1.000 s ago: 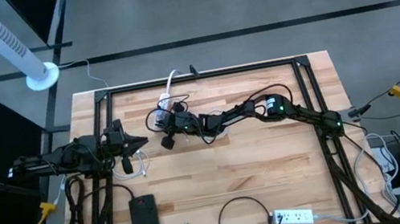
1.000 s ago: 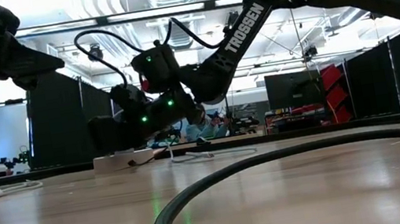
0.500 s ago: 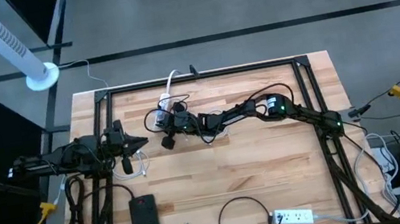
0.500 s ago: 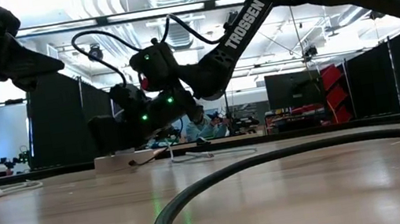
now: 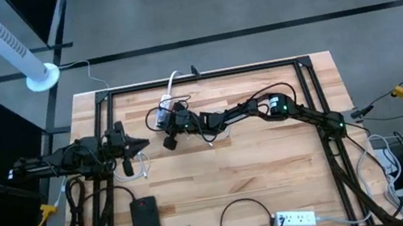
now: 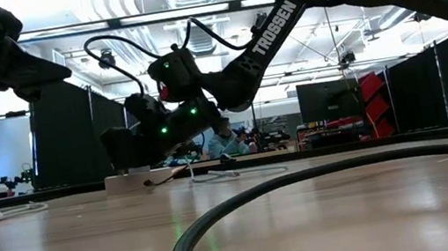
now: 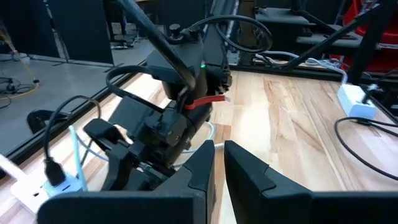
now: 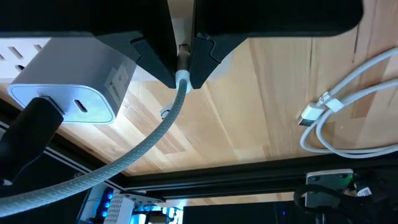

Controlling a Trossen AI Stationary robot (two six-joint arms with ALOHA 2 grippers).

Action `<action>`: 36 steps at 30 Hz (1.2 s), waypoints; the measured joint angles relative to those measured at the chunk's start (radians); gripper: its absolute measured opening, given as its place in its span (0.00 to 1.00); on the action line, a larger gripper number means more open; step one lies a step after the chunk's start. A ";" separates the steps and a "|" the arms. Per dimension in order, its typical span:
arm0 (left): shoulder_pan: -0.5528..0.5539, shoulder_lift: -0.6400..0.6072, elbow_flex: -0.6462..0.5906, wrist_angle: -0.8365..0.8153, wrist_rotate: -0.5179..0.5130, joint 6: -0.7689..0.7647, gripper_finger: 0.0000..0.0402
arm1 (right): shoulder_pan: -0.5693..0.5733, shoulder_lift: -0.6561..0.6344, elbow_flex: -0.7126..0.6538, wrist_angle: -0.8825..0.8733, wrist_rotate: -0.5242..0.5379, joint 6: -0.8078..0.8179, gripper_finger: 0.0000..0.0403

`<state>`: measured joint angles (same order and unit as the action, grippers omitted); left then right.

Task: Plug in charger cables
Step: Insert the top white charger cable into the top white outlet extension

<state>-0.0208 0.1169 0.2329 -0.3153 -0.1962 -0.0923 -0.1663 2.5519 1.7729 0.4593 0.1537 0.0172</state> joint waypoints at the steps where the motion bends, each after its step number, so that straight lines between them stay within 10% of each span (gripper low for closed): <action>1: 0.000 0.000 0.000 0.000 0.001 0.001 0.06 | 0.000 0.000 0.000 0.000 -0.001 0.005 0.04; 36: 0.000 0.000 0.000 0.000 -0.003 -0.003 0.06 | 0.018 -0.004 0.000 -0.098 0.124 0.047 0.04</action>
<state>-0.0208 0.1173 0.2325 -0.3153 -0.1993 -0.0952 -0.1482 2.5481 1.7733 0.3608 0.2778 0.0647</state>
